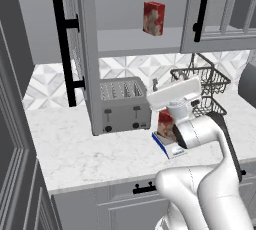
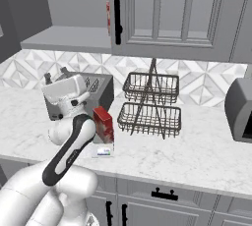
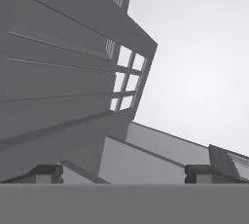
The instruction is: Pick the cereal and place it on the digital scale for weighing, and close the cabinet.
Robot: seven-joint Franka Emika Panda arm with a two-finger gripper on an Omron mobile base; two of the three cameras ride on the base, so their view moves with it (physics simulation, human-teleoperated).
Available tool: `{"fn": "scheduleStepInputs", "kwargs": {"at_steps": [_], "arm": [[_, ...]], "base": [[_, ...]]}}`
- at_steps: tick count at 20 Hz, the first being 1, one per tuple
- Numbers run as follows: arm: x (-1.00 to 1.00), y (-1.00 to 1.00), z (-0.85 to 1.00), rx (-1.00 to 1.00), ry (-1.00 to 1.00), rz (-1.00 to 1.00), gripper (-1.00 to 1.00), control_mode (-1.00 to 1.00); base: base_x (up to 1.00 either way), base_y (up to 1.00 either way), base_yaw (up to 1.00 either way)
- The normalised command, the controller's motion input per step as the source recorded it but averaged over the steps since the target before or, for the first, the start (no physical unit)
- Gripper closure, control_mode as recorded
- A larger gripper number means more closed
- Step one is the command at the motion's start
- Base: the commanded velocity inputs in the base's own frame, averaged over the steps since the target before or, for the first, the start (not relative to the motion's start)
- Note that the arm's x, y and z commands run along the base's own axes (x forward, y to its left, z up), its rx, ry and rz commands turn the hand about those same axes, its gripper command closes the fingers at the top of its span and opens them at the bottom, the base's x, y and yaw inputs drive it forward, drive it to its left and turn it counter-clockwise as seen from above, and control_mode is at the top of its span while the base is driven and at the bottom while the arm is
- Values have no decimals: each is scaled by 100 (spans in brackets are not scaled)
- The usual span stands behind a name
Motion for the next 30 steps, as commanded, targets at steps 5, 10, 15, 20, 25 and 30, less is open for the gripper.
{"fn": "scheduleStepInputs", "kwargs": {"at_steps": [5, 10, 15, 20, 25, 30], "arm": [[-20, 37, -28, 22, 3, 3, -100, -100], [-62, 5, -3, 9, 0, 9, -100, -100], [-87, 39, 11, -18, 7, 1, -100, -100], [-89, 22, 9, -20, 13, -1, -100, -100], [-81, 2, 43, -16, 8, -28, -100, -100], [-6, -41, -4, -2, -21, -58, -100, -100]], "base": [[0, 0, 0], [0, 0, 0], [0, 0, 0], [0, 0, 0], [0, 0, 0], [0, 0, 0]]}}
